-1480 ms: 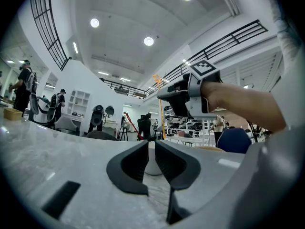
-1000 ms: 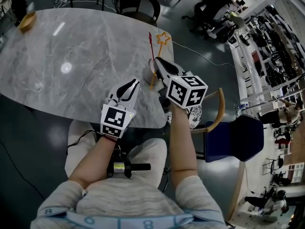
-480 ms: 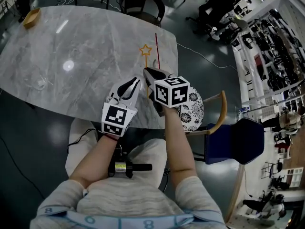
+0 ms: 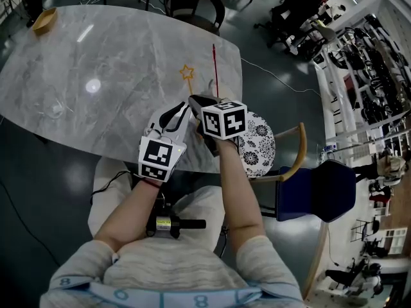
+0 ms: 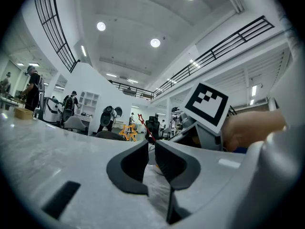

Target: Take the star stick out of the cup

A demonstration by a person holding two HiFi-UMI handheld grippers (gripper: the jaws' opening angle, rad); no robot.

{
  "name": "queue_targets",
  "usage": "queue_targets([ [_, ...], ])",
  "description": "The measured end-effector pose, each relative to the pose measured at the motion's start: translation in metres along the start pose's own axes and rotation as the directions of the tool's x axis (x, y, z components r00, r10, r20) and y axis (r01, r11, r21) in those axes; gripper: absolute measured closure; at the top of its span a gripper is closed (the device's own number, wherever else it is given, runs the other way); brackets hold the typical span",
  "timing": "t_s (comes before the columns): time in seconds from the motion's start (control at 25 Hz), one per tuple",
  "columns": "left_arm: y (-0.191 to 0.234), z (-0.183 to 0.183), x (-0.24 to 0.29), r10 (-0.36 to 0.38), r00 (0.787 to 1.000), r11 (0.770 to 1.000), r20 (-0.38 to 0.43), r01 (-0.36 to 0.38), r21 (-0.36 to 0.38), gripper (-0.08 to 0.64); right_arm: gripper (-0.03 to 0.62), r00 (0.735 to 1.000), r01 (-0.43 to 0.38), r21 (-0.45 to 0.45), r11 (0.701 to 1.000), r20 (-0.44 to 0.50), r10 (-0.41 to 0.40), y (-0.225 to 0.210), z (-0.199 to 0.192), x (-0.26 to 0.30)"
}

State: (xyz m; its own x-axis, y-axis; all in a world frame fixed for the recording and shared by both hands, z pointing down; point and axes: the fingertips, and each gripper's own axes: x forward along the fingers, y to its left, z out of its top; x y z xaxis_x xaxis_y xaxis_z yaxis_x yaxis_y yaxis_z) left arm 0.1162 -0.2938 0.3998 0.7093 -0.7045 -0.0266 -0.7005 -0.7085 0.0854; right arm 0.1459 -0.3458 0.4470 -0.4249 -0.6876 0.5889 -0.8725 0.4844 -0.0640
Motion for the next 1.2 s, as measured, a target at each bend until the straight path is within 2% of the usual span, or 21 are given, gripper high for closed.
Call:
queue_targets([
  [0.28, 0.002, -0.001, 0.0, 0.003, 1.0, 1.0, -0.001, -0.003, 0.002, 0.523, 0.577, 1.0, -0.016, -0.005, 1.0, 0.0, 0.016, 0.003, -0.006, 0.008],
  [0.68, 0.003, -0.003, 0.0, 0.001, 1.0, 1.0, 0.003, -0.001, -0.002, 0.523, 0.577, 0.998, -0.019, -0.01, 1.0, 0.053, 0.02, 0.005, 0.007, -0.006],
  [0.88, 0.004, -0.002, -0.001, 0.0, 1.0, 1.0, 0.002, 0.0, 0.0, 0.523, 0.577, 0.994, -0.005, -0.016, 1.0, 0.113, 0.007, 0.006, 0.025, -0.027],
  [1.2, 0.003, -0.005, 0.0, -0.001, 1.0, 1.0, 0.0, 0.001, 0.001, 0.523, 0.577, 0.974, 0.066, -0.041, 0.997, 0.222, -0.055, -0.007, 0.058, -0.06],
])
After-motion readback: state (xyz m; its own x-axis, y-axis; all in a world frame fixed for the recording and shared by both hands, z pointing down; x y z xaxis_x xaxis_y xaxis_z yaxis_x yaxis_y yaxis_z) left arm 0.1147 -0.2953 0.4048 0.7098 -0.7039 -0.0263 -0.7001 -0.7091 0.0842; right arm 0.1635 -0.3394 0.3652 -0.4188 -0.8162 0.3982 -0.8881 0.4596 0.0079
